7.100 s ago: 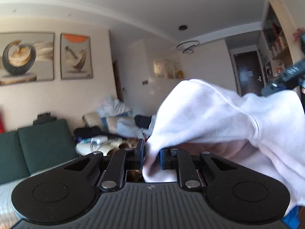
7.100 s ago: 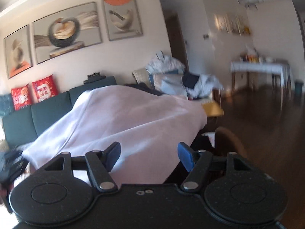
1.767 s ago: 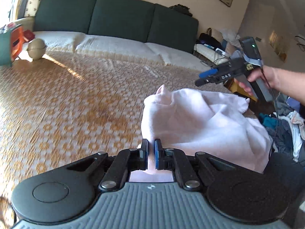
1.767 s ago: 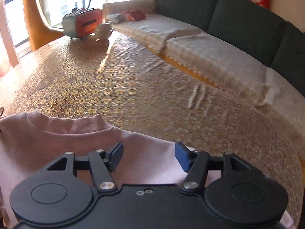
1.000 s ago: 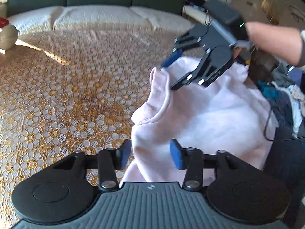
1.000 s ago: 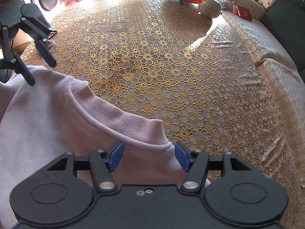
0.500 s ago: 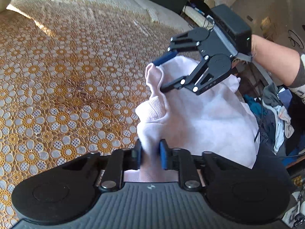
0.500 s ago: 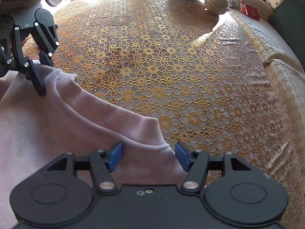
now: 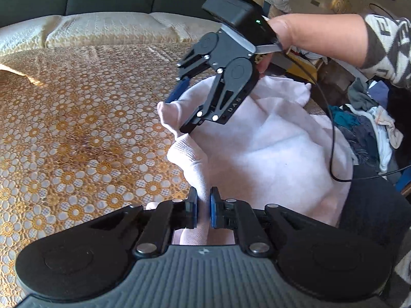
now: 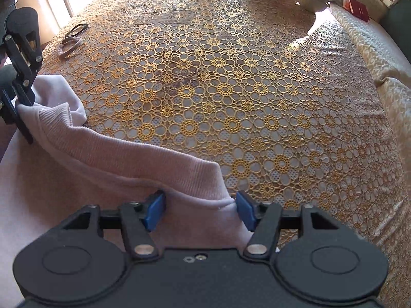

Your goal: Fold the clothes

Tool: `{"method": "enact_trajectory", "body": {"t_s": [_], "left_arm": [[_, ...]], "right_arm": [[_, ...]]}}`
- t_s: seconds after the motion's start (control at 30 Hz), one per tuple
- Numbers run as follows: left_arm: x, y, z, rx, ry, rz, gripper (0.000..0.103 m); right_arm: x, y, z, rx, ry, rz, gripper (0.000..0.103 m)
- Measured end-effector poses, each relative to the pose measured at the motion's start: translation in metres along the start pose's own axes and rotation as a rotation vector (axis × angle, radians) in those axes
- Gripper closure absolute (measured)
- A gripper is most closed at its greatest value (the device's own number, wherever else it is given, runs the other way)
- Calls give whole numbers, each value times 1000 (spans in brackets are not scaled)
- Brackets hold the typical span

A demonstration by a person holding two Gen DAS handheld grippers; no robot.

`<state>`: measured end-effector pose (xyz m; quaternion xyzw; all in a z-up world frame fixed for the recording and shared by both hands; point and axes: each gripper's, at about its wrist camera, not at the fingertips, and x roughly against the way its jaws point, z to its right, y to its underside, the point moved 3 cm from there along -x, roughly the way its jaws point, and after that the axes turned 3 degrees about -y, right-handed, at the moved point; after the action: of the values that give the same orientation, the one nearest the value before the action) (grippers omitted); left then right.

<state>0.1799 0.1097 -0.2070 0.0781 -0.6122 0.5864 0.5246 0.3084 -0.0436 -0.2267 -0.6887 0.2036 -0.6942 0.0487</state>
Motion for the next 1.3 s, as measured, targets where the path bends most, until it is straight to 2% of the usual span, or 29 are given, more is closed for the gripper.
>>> {"method": "enact_trajectory", "body": {"t_s": [0.17,0.3,0.4,0.5,0.67,0.9,1.17,1.3], "left_arm": [[2,0,2,-2,-68,12,95],[3,-3,4,-2,-151,32,95],[7,-7,3,4,-222,56,95],[15,-13,-4,33,-276,81,96],[31,-19,-24,74,-394,123,96],[58,-24,-82,182,-548,154,96],[84,-20,-169,359,-716,169,96],[95,-8,-201,430,-786,165,96]], "right_arm": [[9,8,-13,-19,136,49,0],[22,8,-25,-31,270,81,0],[36,-2,-22,-43,345,103,0],[47,-25,-11,-60,370,112,0],[49,-76,3,-14,399,117,0],[34,-173,20,114,475,140,0],[-17,-284,26,220,586,183,0],[-42,-327,23,230,602,224,0]]}}
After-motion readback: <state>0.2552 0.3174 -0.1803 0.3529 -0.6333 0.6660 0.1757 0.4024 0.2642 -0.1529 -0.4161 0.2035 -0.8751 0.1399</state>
